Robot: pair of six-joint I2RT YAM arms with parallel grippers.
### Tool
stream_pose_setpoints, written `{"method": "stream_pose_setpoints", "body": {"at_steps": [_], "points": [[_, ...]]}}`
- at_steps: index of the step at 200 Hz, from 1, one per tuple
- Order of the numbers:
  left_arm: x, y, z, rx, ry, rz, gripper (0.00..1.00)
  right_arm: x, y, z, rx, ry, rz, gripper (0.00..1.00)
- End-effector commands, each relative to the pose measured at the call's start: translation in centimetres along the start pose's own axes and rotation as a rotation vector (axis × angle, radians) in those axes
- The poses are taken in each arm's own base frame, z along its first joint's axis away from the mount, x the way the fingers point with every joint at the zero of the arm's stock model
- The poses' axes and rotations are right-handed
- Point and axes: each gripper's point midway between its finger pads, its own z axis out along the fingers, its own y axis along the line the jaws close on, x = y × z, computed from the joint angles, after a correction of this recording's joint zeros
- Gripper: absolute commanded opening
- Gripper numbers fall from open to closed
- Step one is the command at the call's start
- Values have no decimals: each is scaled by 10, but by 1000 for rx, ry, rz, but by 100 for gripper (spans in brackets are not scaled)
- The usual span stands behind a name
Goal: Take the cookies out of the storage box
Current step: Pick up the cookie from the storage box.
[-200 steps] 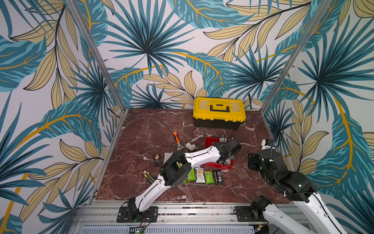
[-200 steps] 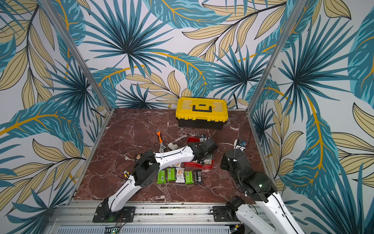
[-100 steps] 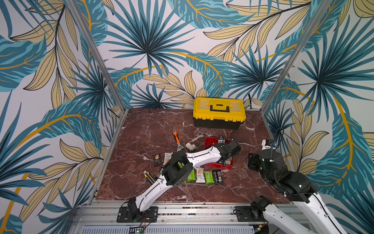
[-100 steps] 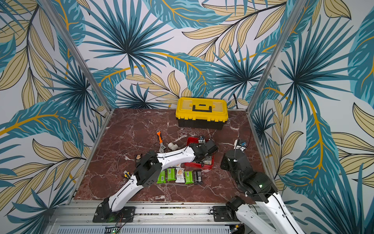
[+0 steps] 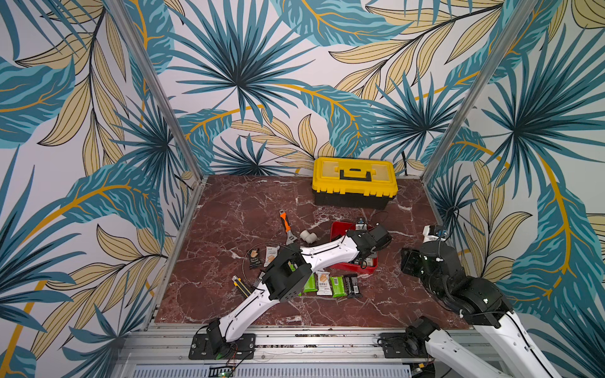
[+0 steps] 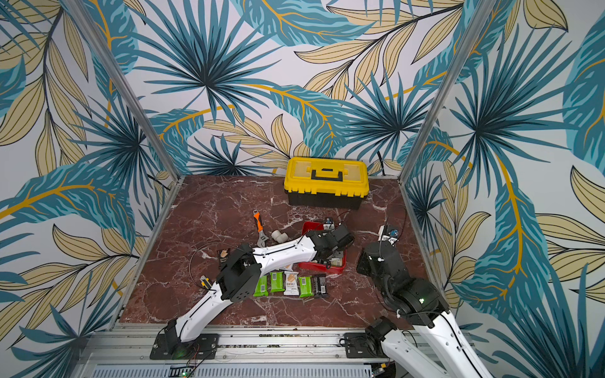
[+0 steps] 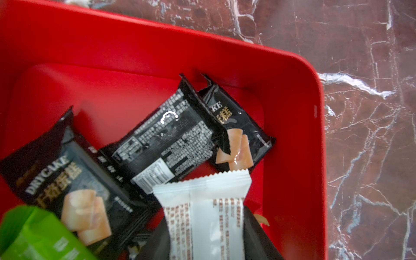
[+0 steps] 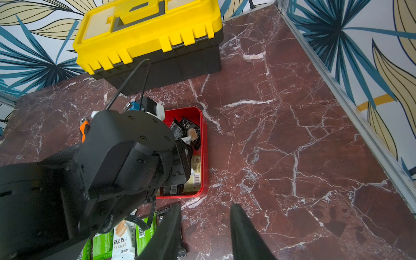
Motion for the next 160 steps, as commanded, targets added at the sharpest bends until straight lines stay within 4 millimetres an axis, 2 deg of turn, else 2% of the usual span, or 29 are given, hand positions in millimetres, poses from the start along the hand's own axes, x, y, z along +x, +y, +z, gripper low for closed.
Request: {"method": "stream_pose_setpoints", "body": {"at_steps": [1,15,17,19,54,90,126,160], "points": [[-30,-18,-34,56,-78,4,44,8,-4,3,17,24,-13,41],[-32,-16,-36,48,-89,14,44,7,-4,2,15,20,-10,41],[-40,-20,-49,66,-106,7,44,6,-4,2,16,19,-8,41],[-42,-20,-53,71,-111,7,44,6,-4,2,15,20,-9,41],[-59,-20,-83,94,-162,25,43,6,-4,2,16,19,-3,41],[-60,-7,-112,106,-168,33,43,4,-2,1,9,18,-5,41],[-42,39,-141,57,-148,15,43,5,-1,3,14,26,-16,41],[-4,96,-169,-45,-116,13,43,5,0,6,22,33,-35,41]]}}
